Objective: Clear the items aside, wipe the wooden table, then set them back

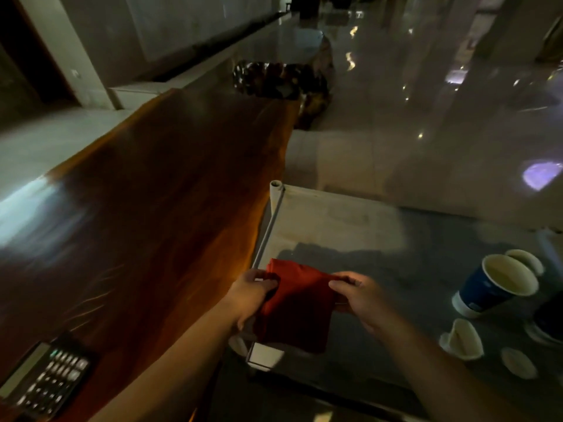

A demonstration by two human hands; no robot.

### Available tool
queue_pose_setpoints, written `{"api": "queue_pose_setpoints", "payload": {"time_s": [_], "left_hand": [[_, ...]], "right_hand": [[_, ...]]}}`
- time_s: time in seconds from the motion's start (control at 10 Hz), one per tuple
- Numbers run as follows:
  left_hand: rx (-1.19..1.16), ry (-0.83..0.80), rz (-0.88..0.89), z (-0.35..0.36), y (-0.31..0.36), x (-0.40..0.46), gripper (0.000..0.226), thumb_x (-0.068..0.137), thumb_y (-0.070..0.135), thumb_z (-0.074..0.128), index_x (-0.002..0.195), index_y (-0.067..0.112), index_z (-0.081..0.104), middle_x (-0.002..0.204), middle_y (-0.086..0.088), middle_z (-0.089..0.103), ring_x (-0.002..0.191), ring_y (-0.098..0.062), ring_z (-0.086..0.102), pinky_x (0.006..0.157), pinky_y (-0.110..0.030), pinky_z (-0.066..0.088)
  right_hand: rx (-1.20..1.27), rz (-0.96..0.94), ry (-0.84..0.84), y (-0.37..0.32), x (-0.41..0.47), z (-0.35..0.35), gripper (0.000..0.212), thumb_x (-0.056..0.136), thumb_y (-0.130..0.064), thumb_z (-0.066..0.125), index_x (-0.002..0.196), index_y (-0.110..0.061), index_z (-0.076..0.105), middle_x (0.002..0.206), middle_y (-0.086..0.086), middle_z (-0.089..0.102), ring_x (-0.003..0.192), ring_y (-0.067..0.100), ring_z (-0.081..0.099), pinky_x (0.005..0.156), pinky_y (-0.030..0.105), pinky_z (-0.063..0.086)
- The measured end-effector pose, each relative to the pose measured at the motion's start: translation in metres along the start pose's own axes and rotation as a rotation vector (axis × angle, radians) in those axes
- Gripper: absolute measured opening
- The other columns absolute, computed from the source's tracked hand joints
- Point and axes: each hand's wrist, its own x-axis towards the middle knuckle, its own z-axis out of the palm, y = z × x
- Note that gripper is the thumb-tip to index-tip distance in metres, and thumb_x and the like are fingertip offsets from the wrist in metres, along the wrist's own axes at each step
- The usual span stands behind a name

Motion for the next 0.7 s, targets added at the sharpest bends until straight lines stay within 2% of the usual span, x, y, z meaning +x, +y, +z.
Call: {"api": "queue_pose_setpoints", "payload": {"time_s": [0.1, 0.2, 0.3, 0.4, 0.5, 0.6, 0.7], "left_hand": [[0.078, 0.046, -0.004, 0.004, -0.007, 0.014, 0.041, 0.094, 0.018, 0.065, 0.133, 0.012, 0.056, 0.120, -0.016, 0.068, 0.107, -0.031, 0.068, 0.099, -0.049, 0.053], [0.134, 0.062, -0.007, 0.002, -0.015, 0.014, 0.051, 0.092, 0.019, 0.068, 0.139, 0.011, 0.051, 0.126, -0.012, 0.065, 0.113, -0.028, 0.064, 0.103, -0.047, 0.050], [0.205, 0.057, 0.029, -0.006, -0.018, 0.000, 0.051, 0.091, 0.027, 0.069, 0.137, 0.018, 0.050, 0.125, -0.002, 0.063, 0.115, -0.023, 0.061, 0.100, -0.045, 0.052], [0.273, 0.036, 0.085, -0.018, -0.023, -0.021, 0.043, 0.094, 0.031, 0.064, 0.134, 0.025, 0.051, 0.121, 0.007, 0.059, 0.109, -0.015, 0.061, 0.084, -0.032, 0.056], [0.249, 0.028, 0.099, -0.031, -0.030, -0.042, 0.036, 0.094, 0.027, 0.064, 0.129, 0.027, 0.055, 0.123, 0.004, 0.062, 0.103, -0.010, 0.065, 0.083, -0.030, 0.059], [0.216, 0.066, 0.080, -0.051, -0.031, -0.068, 0.037, 0.094, 0.030, 0.065, 0.129, 0.029, 0.053, 0.121, 0.007, 0.061, 0.102, -0.008, 0.065, 0.078, -0.023, 0.056], [0.176, 0.201, 0.091, -0.067, -0.038, -0.089, 0.044, 0.090, 0.038, 0.070, 0.130, 0.033, 0.053, 0.127, 0.012, 0.059, 0.113, -0.008, 0.060, 0.095, -0.032, 0.053]], "right_hand": [[-0.061, 0.023, 0.028, 0.008, 0.014, 0.007, 0.013, 0.095, -0.001, 0.065, 0.096, -0.014, 0.069, 0.096, 0.014, 0.073, 0.077, 0.022, 0.068, 0.065, 0.034, 0.056], [-0.214, 0.000, 0.023, 0.013, 0.020, 0.010, 0.021, 0.095, -0.004, 0.066, 0.114, -0.014, 0.062, 0.111, 0.010, 0.067, 0.087, 0.018, 0.064, 0.066, 0.030, 0.053], [-0.329, -0.002, -0.012, 0.014, 0.017, 0.009, 0.031, 0.096, -0.009, 0.069, 0.123, -0.016, 0.056, 0.116, 0.005, 0.060, 0.098, 0.018, 0.062, 0.067, 0.025, 0.049], [-0.424, -0.010, -0.054, 0.015, 0.007, 0.007, 0.030, 0.094, -0.011, 0.071, 0.121, -0.015, 0.059, 0.115, 0.006, 0.060, 0.098, 0.017, 0.060, 0.069, 0.023, 0.048], [-0.476, 0.023, -0.120, 0.019, -0.007, 0.002, 0.021, 0.094, -0.014, 0.072, 0.112, -0.019, 0.063, 0.113, 0.006, 0.062, 0.098, 0.019, 0.061, 0.076, 0.028, 0.050], [-0.492, -0.025, -0.192, 0.012, -0.013, 0.009, 0.018, 0.093, -0.011, 0.073, 0.109, -0.015, 0.067, 0.111, 0.011, 0.067, 0.093, 0.017, 0.062, 0.075, 0.025, 0.050], [-0.461, -0.062, -0.196, 0.001, -0.024, 0.022, 0.015, 0.089, -0.008, 0.077, 0.103, -0.010, 0.072, 0.103, 0.012, 0.071, 0.083, 0.017, 0.063, 0.075, 0.023, 0.049]]}}
